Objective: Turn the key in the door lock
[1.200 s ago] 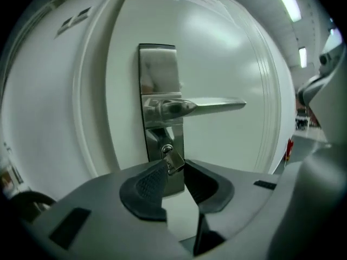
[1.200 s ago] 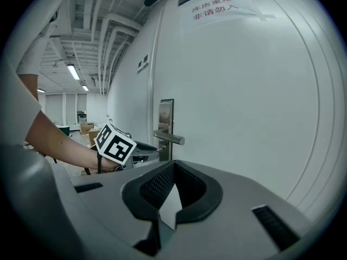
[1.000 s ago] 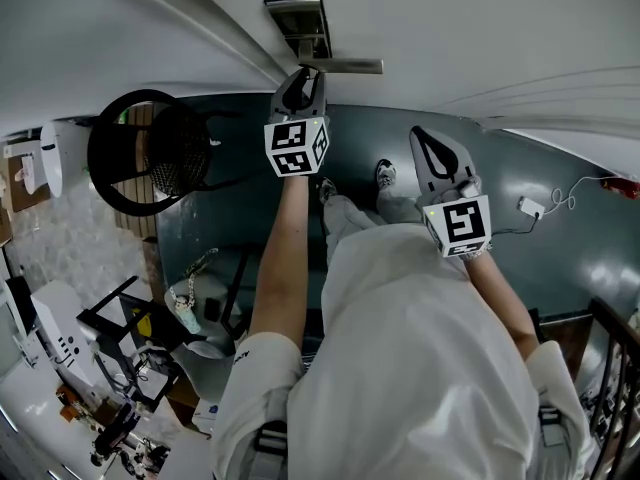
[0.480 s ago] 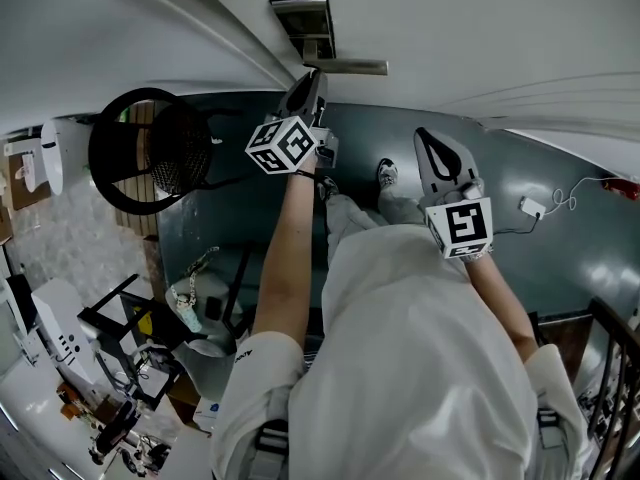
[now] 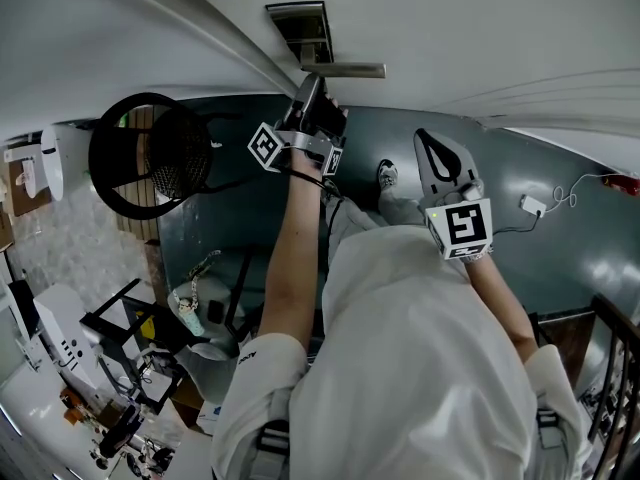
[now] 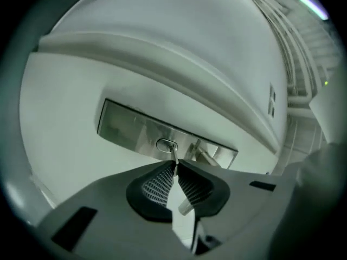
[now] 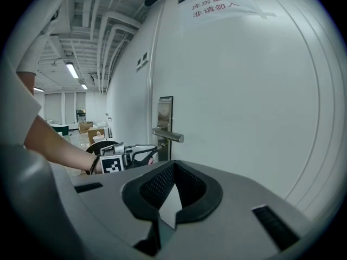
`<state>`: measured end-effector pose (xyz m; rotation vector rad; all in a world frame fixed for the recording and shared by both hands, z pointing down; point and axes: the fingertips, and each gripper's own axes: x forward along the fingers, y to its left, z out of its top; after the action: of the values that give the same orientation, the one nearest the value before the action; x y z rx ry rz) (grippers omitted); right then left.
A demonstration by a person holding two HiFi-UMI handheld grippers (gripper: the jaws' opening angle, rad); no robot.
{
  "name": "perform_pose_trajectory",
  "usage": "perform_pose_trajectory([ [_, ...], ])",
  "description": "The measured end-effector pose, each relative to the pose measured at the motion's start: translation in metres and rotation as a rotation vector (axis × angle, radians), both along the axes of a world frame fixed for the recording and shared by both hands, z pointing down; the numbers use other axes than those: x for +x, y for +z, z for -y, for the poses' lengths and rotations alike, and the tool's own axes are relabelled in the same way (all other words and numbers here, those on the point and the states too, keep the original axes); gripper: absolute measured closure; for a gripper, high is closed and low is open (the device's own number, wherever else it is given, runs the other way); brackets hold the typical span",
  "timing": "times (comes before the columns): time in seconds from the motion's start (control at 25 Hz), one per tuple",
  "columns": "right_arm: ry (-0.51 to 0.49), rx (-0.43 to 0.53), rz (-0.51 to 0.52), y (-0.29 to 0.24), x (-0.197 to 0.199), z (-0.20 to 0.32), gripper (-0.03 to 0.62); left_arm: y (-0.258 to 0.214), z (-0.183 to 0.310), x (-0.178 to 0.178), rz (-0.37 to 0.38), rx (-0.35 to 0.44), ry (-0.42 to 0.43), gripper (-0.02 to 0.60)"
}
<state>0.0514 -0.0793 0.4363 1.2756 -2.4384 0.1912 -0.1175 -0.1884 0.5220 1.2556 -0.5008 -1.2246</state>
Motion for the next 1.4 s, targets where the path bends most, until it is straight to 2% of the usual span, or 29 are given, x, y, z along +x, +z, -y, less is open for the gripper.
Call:
perform_pose_trajectory([
  [0.08, -0.002, 0.000, -0.003, 0.000, 0.000, 0.001, 0.602, 0.001, 0.001, 0.000, -0.118, -0.014, -0.002, 0.549],
  [0.12, -0.003, 0.000, -0.005, 0.000, 0.000, 0.001, 0.602, 0.001, 0.001, 0.000, -0.133, -0.015, -0.004, 0.549],
  [0.16, -0.005, 0.000, -0.006, 0.000, 0.000, 0.001, 0.602, 0.000, 0.001, 0.001, -0.107, -0.012, -0.006, 0.549],
  [0.2, -0.007, 0.000, -0.006, 0.000, -0.001, 0.001, 0.602, 0.000, 0.001, 0.001, -0.038, -0.005, -0.008, 0.549],
  [0.32, -0.016, 0.001, -0.001, -0.001, -0.005, 0.000, 0.602, -0.004, 0.000, -0.001, 0.265, 0.021, -0.003, 0.520],
  [0.4, -0.019, 0.001, -0.004, -0.001, -0.005, -0.001, 0.602, -0.008, -0.001, -0.001, 0.428, 0.052, 0.014, 0.443],
  [0.44, -0.020, 0.001, -0.006, -0.001, -0.006, -0.001, 0.602, -0.008, -0.003, -0.001, 0.523, 0.063, 0.030, 0.430],
  [0.48, -0.022, 0.001, -0.005, -0.002, -0.006, -0.001, 0.602, -0.004, -0.006, -0.001, 0.649, 0.070, 0.054, 0.415],
  [0.6, -0.034, 0.006, 0.006, -0.004, -0.011, -0.001, 0.602, 0.013, -0.017, -0.003, 1.122, 0.109, 0.139, 0.399],
  [0.64, -0.038, 0.007, 0.006, -0.003, -0.012, 0.000, 0.602, 0.015, -0.019, -0.003, 1.250, 0.126, 0.155, 0.399],
  [0.76, -0.049, 0.005, 0.004, -0.001, -0.014, 0.000, 0.602, 0.016, -0.021, -0.002, 1.563, 0.171, 0.174, 0.399],
  [0.88, -0.063, 0.006, 0.016, -0.003, -0.019, -0.001, 0.602, 0.010, -0.020, -0.005, 1.905, 0.203, 0.121, 0.400],
  [1.0, -0.065, 0.007, 0.018, -0.005, -0.020, -0.002, 0.602, -0.001, -0.019, 0.001, 2.147, 0.287, 0.057, 0.400],
  [1.08, -0.064, 0.012, 0.017, -0.006, -0.019, -0.001, 0.602, -0.006, -0.018, 0.011, 2.290, 0.366, 0.046, 0.400],
  [1.16, -0.061, 0.015, 0.013, -0.006, -0.016, -0.002, 0.602, -0.007, -0.016, 0.018, 2.419, 0.413, 0.038, 0.400],
  [1.32, -0.054, 0.010, 0.012, -0.004, -0.013, -0.003, 0.602, -0.001, -0.006, 0.018, 2.726, 0.391, -0.001, 0.400],
  [1.4, -0.049, 0.011, 0.013, -0.005, -0.011, -0.004, 0.602, 0.002, -0.003, 0.022, 2.783, 0.405, -0.018, 0.400],
])
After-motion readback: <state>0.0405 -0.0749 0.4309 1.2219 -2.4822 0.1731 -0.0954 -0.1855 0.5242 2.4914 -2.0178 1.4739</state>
